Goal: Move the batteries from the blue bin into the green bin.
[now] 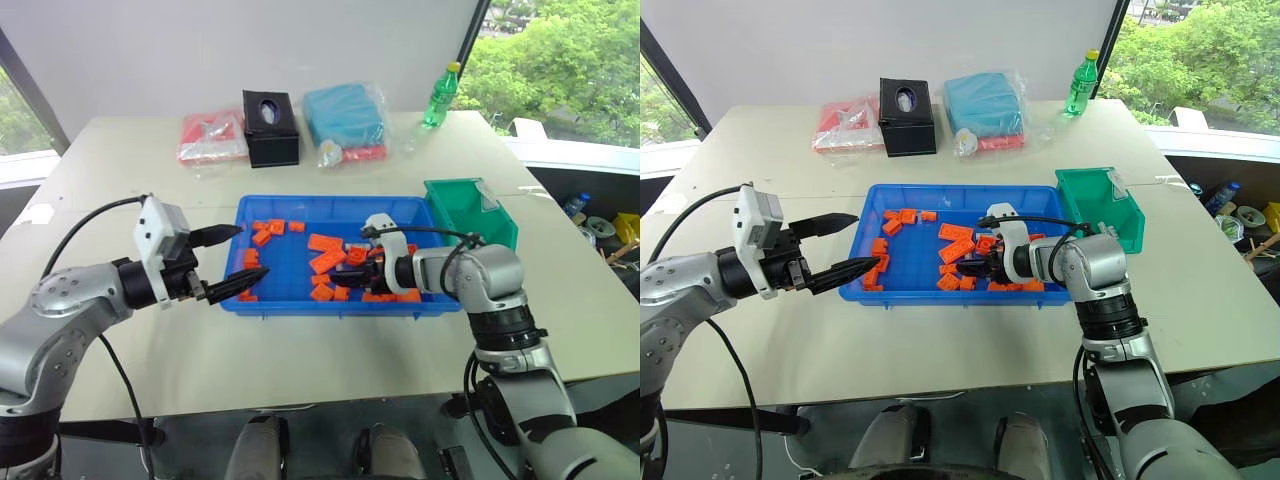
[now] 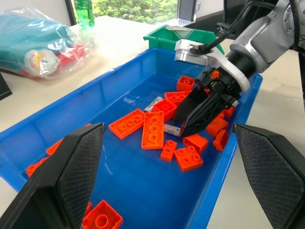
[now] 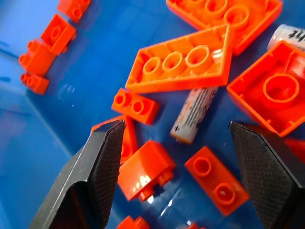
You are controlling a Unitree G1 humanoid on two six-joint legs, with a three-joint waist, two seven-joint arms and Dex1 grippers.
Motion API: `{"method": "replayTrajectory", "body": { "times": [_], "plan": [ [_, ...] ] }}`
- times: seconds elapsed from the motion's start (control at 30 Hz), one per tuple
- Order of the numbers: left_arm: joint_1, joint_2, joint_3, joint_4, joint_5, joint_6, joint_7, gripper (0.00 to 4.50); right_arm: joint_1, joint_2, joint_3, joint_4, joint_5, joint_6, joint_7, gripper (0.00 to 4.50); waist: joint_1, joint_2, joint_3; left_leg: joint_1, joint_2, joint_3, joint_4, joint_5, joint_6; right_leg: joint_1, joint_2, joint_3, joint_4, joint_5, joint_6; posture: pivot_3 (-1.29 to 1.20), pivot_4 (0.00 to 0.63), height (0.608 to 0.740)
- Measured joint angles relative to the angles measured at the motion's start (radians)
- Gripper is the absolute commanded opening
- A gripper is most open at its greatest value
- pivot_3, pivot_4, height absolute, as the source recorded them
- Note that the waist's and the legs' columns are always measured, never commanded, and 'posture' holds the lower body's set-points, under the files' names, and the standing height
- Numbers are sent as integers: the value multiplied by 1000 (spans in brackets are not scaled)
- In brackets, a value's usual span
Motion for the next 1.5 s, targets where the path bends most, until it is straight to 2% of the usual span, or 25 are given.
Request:
{"method": "replayTrajectory", "body": {
  "times": [0.27,0.37,0.53,0.57,0.7,0.93,1.03,1.13,1.27,1.37,1.5],
  "plan": [
    [-18,0,0,1,0,0,4,4500,-4,-2,93,8,-56,-109,12,3580,-1,0,0,0,0,0,0,0,0,0,0,0,0,0,0,0,150,630],
    [-19,-1,-1,3,1,0,4,4500,-5,-12,140,8,-76,-148,31,2729,-1,0,0,0,0,0,0,0,0,0,0,0,0,0,0,0,150,630],
    [-19,-1,-4,5,1,0,-1,4500,1,-31,172,-35,-76,-148,64,131,-1,0,0,0,0,0,0,0,0,0,0,0,0,0,0,0,150,630],
    [-20,-1,-6,6,1,0,-3,4500,-3,-33,171,-55,-73,-141,64,30,-1,0,0,0,0,0,0,0,0,0,0,0,0,0,0,0,150,630],
    [-21,0,-8,12,1,0,-10,4500,0,-35,125,-76,-49,-87,59,30,1,0,0,0,0,0,0,0,0,0,0,0,0,0,0,0,150,630],
    [-51,2,-16,34,2,0,-38,4500,-102,-113,-122,-124,24,6,43,30,2,0,0,0,0,0,0,0,0,0,0,0,0,0,0,0,150,630],
    [-61,2,-21,53,4,0,-46,4500,-102,-114,-123,-152,27,2,41,30,-3,-1,0,0,1,0,-1,0,0,0,0,0,0,0,0,0,150,630],
    [-78,5,-35,58,4,0,-55,4500,-55,-108,-10,-173,22,-59,67,882,-7,0,0,0,1,0,-1,0,0,-1,0,0,0,0,0,0,150,630],
    [-78,34,-40,59,3,5,-87,4500,-44,-108,155,-174,-28,-197,121,2889,-7,0,0,-1,1,0,-1,0,0,-2,0,0,0,0,0,0,150,630],
    [-68,78,-36,59,2,10,-130,4500,-83,-100,280,-105,-101,-320,168,2889,-7,0,0,-1,1,0,-1,0,0,-2,1,0,0,0,0,0,150,630],
    [-29,134,-29,57,0,14,-192,4500,-126,-75,380,-17,-162,-407,230,2889,-4,0,0,-1,1,0,-1,0,0,-2,1,0,0,0,0,0,150,630]
  ]
}}
